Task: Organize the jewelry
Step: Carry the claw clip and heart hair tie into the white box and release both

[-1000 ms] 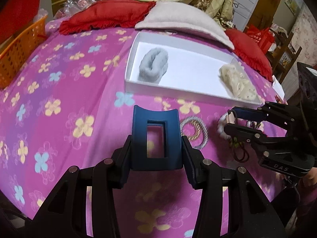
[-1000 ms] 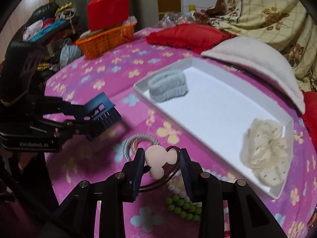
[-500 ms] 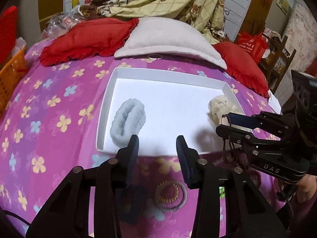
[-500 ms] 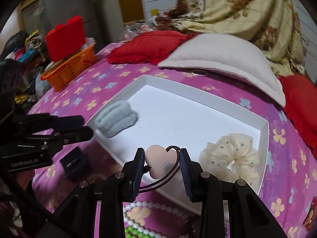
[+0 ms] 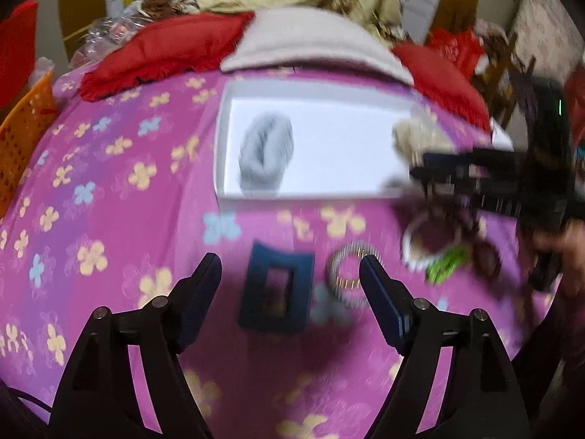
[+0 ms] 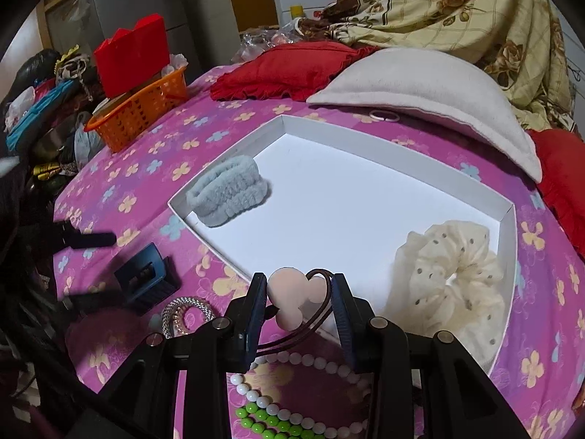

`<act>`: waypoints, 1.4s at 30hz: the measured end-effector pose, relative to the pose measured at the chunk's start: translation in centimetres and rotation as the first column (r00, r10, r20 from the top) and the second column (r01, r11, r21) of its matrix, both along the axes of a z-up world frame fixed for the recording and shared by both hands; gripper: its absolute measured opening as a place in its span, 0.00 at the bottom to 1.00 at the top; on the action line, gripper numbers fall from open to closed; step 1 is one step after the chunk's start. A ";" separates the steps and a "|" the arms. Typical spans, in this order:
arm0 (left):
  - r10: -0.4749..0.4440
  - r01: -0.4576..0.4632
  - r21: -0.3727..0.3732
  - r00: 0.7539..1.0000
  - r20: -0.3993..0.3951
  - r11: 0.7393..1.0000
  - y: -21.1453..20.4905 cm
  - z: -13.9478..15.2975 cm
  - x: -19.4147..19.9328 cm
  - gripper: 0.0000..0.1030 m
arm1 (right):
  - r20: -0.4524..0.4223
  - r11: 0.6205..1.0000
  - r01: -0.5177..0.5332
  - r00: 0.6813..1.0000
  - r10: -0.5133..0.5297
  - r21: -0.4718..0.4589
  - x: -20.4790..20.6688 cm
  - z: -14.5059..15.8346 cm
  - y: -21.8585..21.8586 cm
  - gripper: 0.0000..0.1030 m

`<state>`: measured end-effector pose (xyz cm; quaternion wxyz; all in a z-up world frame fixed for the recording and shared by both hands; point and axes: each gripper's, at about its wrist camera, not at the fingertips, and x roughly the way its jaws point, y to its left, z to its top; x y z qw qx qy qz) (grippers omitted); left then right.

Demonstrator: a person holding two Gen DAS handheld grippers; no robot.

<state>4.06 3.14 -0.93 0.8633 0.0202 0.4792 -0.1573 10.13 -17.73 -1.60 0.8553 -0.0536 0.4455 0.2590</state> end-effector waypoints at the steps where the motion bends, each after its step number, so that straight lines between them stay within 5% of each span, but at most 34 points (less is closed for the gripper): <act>1: -0.010 0.010 0.028 1.000 -0.012 1.000 -0.4 -0.8 -0.2 0.76 | -0.002 1.000 0.000 1.000 0.000 0.001 0.0 0.0 0.1 0.33; 5: 0.011 -0.009 0.076 1.000 -0.020 0.997 -0.6 -2.7 0.0 0.76 | -0.006 1.000 -0.004 1.000 0.004 -0.005 -0.3 -0.1 0.2 0.33; 9: 0.006 -0.005 0.037 0.999 -0.041 0.999 -0.5 -3.7 0.3 0.75 | -0.006 1.000 -0.002 1.000 0.002 -0.004 -0.3 -0.2 0.3 0.33; 10: 0.008 -0.006 0.035 0.999 -0.037 0.999 -0.5 -3.7 0.3 0.66 | -0.005 1.000 -0.003 1.000 0.003 -0.003 -0.3 -0.1 0.4 0.33; 11: 0.011 -0.010 0.038 0.999 -0.038 0.999 -0.5 -3.7 0.4 0.44 | -0.003 1.000 -0.003 1.000 0.003 -0.003 -0.3 -0.1 0.4 0.33; 22: 0.004 -0.003 -0.023 0.999 0.040 1.000 -1.8 1.0 1.4 0.44 | 0.017 0.999 0.036 0.999 -0.036 -0.001 1.4 0.5 0.1 0.33; 30: 0.058 -0.054 -0.103 0.998 0.035 0.993 -4.1 2.9 8.6 0.44 | -0.018 0.997 0.079 0.997 -0.079 -0.002 5.4 -0.3 0.0 0.33; 42: 0.182 -0.184 -0.052 0.983 -0.039 0.982 -3.6 -0.4 19.7 0.44 | -0.068 0.997 0.065 0.995 -0.067 -0.029 8.8 -3.7 1.9 0.33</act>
